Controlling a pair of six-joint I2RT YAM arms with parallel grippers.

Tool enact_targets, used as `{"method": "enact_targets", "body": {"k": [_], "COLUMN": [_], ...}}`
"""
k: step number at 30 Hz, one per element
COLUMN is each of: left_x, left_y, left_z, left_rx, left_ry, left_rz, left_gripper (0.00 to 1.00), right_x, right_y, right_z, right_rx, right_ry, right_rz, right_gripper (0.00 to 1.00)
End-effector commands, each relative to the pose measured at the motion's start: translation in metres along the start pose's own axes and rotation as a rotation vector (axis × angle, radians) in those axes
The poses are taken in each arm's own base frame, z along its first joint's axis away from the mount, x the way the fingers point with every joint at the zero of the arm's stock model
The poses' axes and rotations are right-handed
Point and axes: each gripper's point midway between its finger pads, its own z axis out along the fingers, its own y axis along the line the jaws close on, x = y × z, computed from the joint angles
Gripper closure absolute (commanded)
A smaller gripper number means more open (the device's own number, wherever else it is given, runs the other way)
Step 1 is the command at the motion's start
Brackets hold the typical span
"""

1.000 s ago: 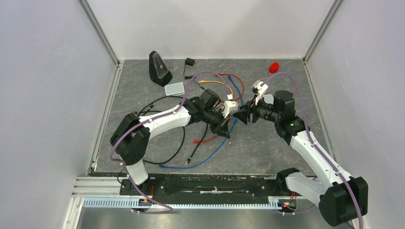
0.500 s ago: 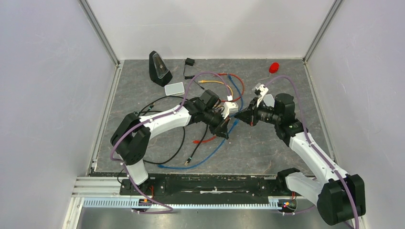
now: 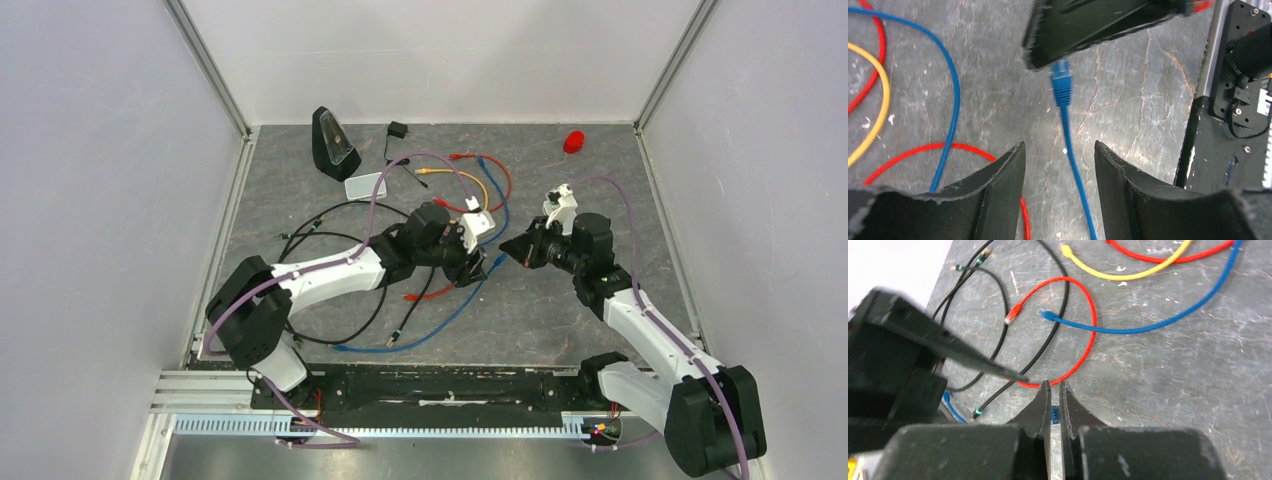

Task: Insert the plug into the switch port
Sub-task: Pick up the connector from the center of the board.

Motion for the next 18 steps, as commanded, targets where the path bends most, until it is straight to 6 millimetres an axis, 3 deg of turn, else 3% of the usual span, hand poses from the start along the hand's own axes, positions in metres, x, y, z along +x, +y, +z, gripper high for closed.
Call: {"method": "enact_targets", "body": {"k": [1,8,18], "left_x": [-0.044,-0.045,-0.044], "left_y": [-0.007,-0.003,0.000], "left_z": [0.002,0.017,0.046], "left_rx": [-0.094,-0.149,-0.113], "left_ry": [-0.172,-0.242,-0.234], "left_rz": [0.193,0.166,0.181], "left_gripper": [0.41,0.45,0.53], "right_x": [-0.024,-0.023,-0.017], "right_y": [-0.013,-0.017,-0.015], "right_z": [-0.004,-0.008,-0.012], "right_rx": [0.106,0.118,0.101], "right_ry": [-0.158,-0.240,-0.257], "right_rz": [0.134,0.253,0.261], "right_gripper": [1.00,1.00,1.00]}}
